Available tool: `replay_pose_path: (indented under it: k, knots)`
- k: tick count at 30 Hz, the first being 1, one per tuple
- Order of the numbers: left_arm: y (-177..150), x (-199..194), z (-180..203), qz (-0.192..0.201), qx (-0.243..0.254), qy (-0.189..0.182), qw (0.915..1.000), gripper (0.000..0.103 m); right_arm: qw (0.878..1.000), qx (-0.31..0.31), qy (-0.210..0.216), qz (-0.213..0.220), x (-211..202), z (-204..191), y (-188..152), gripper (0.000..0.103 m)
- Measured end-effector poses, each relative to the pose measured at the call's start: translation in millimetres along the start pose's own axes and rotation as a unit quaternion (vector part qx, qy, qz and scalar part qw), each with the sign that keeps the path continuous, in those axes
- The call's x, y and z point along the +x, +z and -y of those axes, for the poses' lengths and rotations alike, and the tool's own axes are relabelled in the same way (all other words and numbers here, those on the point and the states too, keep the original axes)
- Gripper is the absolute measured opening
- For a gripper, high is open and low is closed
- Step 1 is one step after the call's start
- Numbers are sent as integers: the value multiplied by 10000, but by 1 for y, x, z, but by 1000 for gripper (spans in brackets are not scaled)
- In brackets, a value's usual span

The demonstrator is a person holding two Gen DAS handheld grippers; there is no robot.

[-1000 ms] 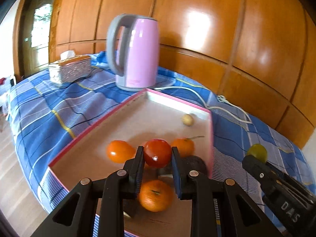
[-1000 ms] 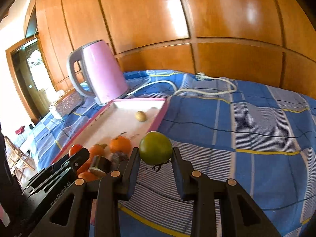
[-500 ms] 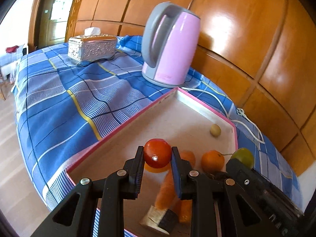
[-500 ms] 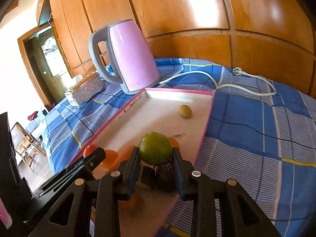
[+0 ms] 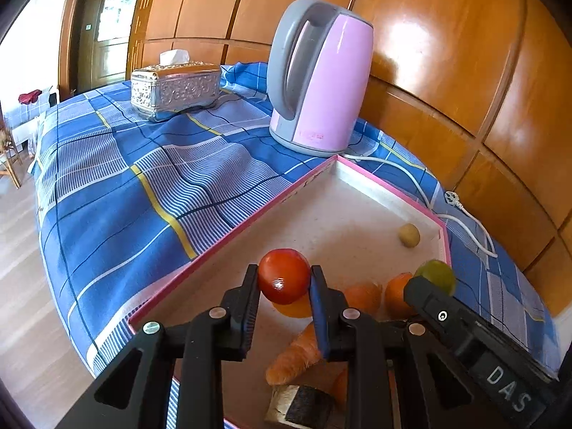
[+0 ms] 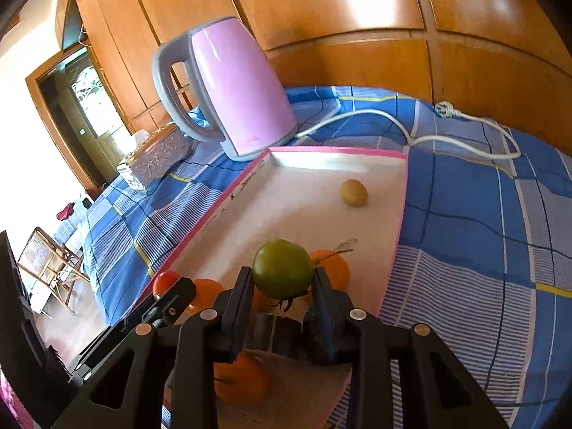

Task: Organize fruits
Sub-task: 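Lower and open the left tool in the tray while the right releases the green tomato there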

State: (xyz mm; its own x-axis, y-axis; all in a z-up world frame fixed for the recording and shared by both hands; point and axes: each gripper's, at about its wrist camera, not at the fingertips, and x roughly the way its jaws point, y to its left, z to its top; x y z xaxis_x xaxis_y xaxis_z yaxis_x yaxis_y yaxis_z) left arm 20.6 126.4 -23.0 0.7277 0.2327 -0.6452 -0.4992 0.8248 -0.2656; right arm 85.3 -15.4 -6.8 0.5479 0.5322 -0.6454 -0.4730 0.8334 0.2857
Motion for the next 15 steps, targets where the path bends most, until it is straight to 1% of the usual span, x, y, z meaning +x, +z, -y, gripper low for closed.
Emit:
replay_pose_path:
  k: [5,10,15]
  knots:
    - [-1,0,1,16,10,26,10000,31,10000,58,-5,22,-1,3,-1,35]
    - [-1,2,0,-32,-31,44,10000,41,9999,101,9,117,-6,5,-1,35]
    - [-3,3,4,-70,46,-8,10000,43,9998,88,-25,194,-12,6,-2,35]
